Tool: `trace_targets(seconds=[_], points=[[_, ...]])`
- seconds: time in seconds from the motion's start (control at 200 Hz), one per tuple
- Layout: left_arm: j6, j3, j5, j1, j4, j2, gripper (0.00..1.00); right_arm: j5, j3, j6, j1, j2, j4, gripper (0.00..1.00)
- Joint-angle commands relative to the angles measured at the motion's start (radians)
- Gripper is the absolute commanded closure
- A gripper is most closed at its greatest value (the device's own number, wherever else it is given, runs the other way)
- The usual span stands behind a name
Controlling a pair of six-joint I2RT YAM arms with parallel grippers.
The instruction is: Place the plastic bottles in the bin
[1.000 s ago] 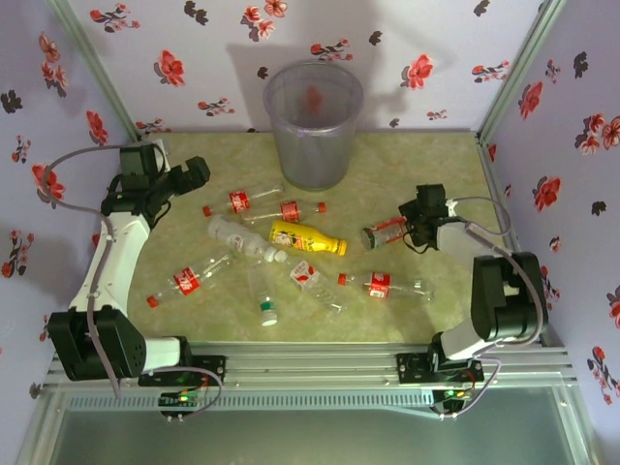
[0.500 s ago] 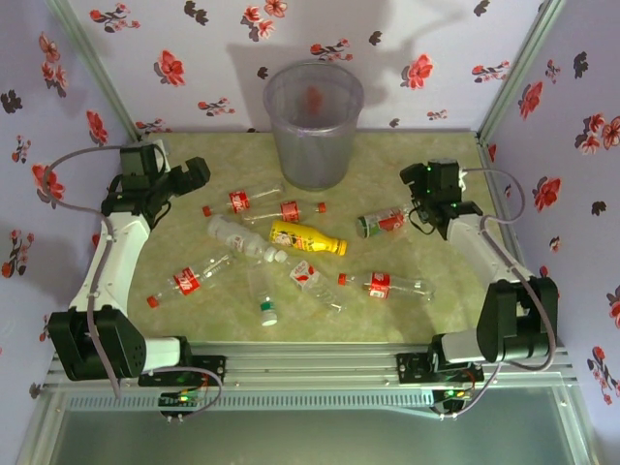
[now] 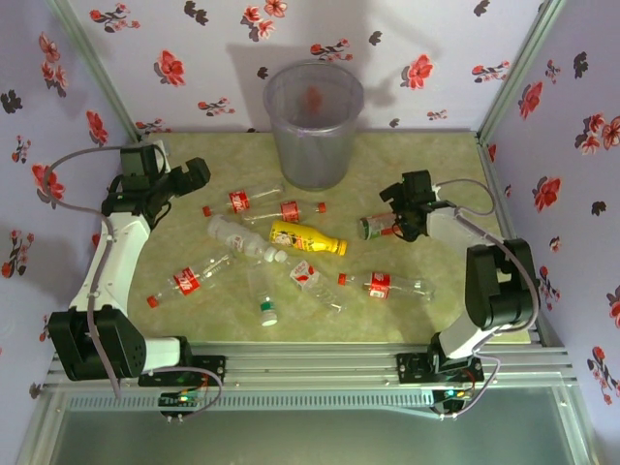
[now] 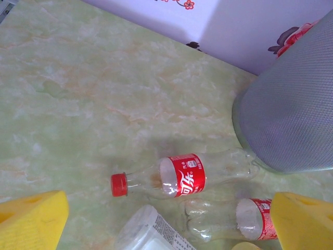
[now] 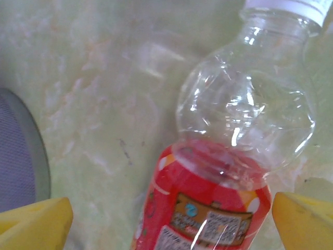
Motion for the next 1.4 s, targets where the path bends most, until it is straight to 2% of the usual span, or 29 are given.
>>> trace_targets(seconds=[0.0,0.145,0.36,0.46,0.745,0.94,1.175,1.395], points=[[0.020,-0.010,0.014,0.010,0.008,-0.003,0.00,0.032,-0.012,0.021,0.005,0.044,0.027,0.02],[0.022,-0.010,0.014,0.010,0.008,-0.004,0.00,0.030,-0.012,0.023,0.005,0.077,0.047,0.04],[0.021,-0.011,0.014,0.010,0.008,-0.001,0.00,0.044,-0.032,0.021,0.005,0.063,0.075,0.23],[0.020,-0.011,0.014,0.011,0.008,-0.001,0.00,0.045,-0.030,0.014,0.004,0.070,0.073,0.26],[0.023,-0.012,0.014,0.011,0.010,0.000,0.00,0.044,-0.019,0.000,0.004,0.062,0.068,0.42],[0.023,-0.013,0.014,0.012,0.010,0.003,0.00,0.027,0.010,-0.021,0.004,0.005,0.049,0.48],[0.021,-0.013,0.014,0.010,0.010,0.011,0.00,0.015,0.075,-0.046,0.006,-0.159,0.061,0.48],[0.014,-0.014,0.015,0.011,0.008,0.021,0.00,0.002,0.193,-0.123,0.028,-0.223,0.207,0.51]])
